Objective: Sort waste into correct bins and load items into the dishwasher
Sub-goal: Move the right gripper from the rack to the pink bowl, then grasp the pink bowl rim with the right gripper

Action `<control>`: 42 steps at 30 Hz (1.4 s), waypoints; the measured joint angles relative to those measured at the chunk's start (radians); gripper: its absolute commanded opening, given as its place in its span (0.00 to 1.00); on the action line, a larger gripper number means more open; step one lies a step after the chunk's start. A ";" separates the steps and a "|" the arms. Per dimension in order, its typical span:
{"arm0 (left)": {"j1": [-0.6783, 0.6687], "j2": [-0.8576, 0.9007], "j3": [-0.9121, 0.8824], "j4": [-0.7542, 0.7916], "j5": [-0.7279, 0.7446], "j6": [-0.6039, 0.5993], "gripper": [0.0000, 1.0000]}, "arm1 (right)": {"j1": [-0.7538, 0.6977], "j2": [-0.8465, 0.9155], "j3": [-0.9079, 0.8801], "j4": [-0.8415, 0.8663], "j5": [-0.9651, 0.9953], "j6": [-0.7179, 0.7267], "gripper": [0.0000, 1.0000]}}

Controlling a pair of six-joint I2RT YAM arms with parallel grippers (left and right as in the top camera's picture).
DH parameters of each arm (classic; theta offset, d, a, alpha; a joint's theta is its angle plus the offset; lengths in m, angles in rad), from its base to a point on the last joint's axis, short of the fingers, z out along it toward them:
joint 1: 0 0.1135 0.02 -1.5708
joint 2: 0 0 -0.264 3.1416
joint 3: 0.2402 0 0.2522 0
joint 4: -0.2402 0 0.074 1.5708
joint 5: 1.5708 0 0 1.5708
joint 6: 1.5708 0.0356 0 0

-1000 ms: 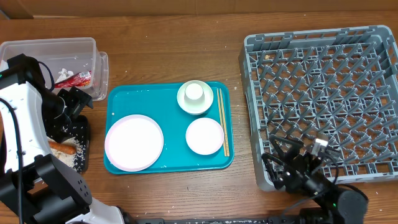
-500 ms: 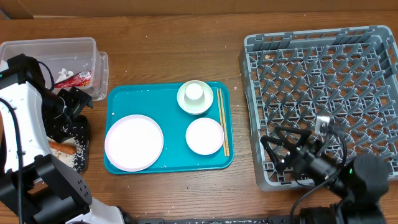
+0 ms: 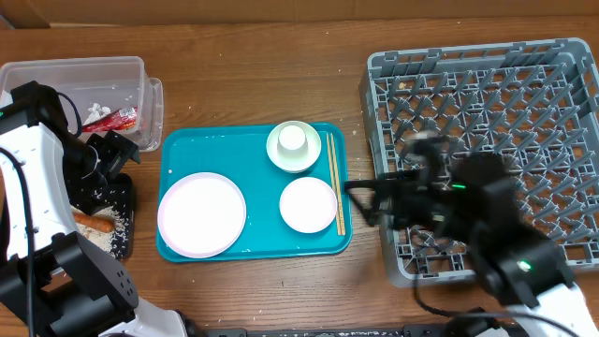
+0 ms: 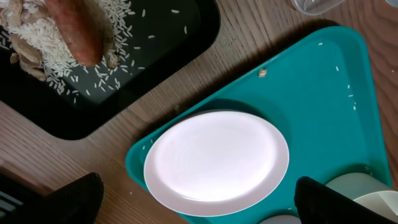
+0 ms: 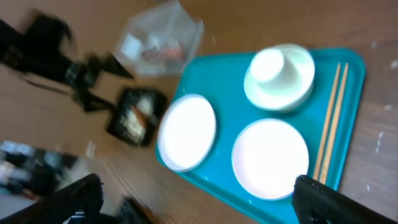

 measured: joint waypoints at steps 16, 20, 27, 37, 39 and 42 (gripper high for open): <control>0.000 0.000 0.000 0.000 0.000 0.000 1.00 | 0.372 0.697 0.489 -0.375 0.431 0.145 1.00; 0.000 0.000 0.000 0.000 0.000 0.000 1.00 | 0.373 0.794 0.494 -0.377 0.430 0.186 1.00; 0.000 0.000 0.000 0.000 0.000 0.000 1.00 | 0.377 0.883 0.494 -0.241 0.386 0.214 1.00; 0.000 0.000 0.000 0.000 0.000 0.000 1.00 | 0.393 0.883 0.496 -0.172 0.388 0.219 1.00; 0.000 0.000 0.000 0.000 0.000 0.000 1.00 | 0.394 0.886 0.496 -0.172 0.396 0.218 1.00; 0.000 0.000 0.000 0.000 0.000 0.000 1.00 | 0.393 0.904 0.496 -0.170 0.406 0.222 1.00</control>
